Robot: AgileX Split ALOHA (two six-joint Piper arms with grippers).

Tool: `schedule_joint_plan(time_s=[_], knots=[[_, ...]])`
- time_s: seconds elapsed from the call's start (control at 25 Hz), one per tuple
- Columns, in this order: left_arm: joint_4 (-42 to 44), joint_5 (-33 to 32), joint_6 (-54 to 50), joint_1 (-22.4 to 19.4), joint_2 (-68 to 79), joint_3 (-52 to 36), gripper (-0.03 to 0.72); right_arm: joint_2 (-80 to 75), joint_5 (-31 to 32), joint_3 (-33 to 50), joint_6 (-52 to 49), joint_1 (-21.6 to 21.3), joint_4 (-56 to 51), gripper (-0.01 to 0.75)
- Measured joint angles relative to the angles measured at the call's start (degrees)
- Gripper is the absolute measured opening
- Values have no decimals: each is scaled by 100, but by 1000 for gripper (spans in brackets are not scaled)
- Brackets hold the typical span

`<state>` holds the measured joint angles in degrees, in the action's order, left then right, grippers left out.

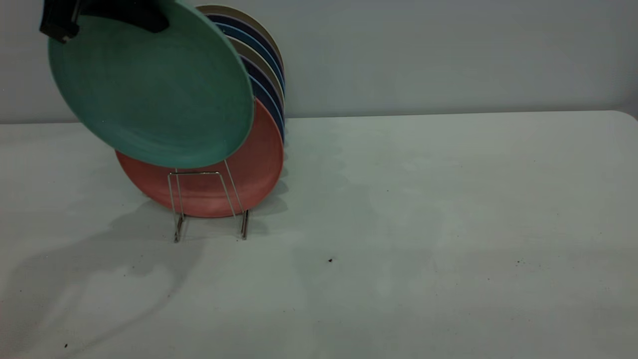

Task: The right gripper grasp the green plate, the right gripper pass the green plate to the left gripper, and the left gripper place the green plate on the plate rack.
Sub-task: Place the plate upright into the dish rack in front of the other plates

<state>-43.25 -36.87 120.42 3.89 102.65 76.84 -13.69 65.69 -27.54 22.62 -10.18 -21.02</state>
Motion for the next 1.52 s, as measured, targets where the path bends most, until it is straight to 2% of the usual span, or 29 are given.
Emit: schedule_joint_plan(time_s=[0.92,1.04,1.32,1.52], knots=[[84,-97,0,0,387,0,123,0,0,0,-4,0,12,409],[84,-182,-94,0,393,0,187,0,0,0,-4,0,12,409],[90,-224,-643,0,364,0,430,0,0,0,-4,0,12,409],[158,-219,-1467,0,-30,0,478,0,-9,0,-140,31,119,409]])
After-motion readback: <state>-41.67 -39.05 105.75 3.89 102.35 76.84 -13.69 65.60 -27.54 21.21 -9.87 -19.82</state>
